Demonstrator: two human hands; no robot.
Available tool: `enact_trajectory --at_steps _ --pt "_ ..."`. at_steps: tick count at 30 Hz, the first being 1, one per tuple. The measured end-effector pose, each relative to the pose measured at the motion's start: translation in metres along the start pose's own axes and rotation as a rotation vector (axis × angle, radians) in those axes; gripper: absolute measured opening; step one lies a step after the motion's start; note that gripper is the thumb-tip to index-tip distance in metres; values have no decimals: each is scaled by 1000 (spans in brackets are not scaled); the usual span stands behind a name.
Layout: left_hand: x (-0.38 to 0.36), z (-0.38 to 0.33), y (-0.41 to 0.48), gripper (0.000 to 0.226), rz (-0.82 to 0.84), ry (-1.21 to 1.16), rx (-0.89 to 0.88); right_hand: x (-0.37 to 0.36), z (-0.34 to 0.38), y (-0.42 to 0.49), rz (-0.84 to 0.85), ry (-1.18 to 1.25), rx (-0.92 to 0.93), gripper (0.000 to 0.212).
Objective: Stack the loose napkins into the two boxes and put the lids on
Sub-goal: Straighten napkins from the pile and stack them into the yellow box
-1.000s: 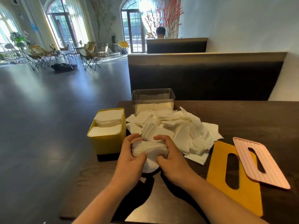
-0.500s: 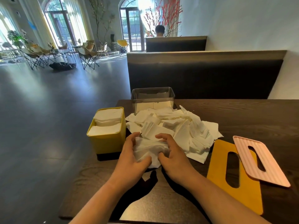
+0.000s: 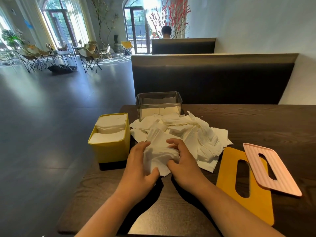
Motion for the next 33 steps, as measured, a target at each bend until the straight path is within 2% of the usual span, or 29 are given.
enact_trajectory --at_steps 5,9,15,20,24,30,33 --pt "7 3 -5 84 -127 249 58 1 -5 4 -48 80 -16 65" --pt "8 -2 -6 69 -96 300 154 3 -6 5 -75 135 -29 62" --pt "10 -9 -6 52 -64 249 116 5 -3 4 -55 146 -38 54" --pt "11 -7 -2 45 -128 207 23 3 -2 3 -2 121 -57 52" --pt "11 0 5 39 -185 127 58 2 -3 3 2 124 -65 53" --pt "2 -6 8 63 -208 500 -85 1 -5 3 -7 192 -34 57" --pt "-10 -20 15 61 -141 608 -192 2 -3 2 16 181 -32 60"
Point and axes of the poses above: each hand's wrist, its own y-axis towards the middle knuckle, its own x-axis out of the back of the hand, z = x × y, the point moved 3 cm from there along y, towards the middle knuckle, and after that the axes turned 10 degrees about z, right-handed, at the moved point
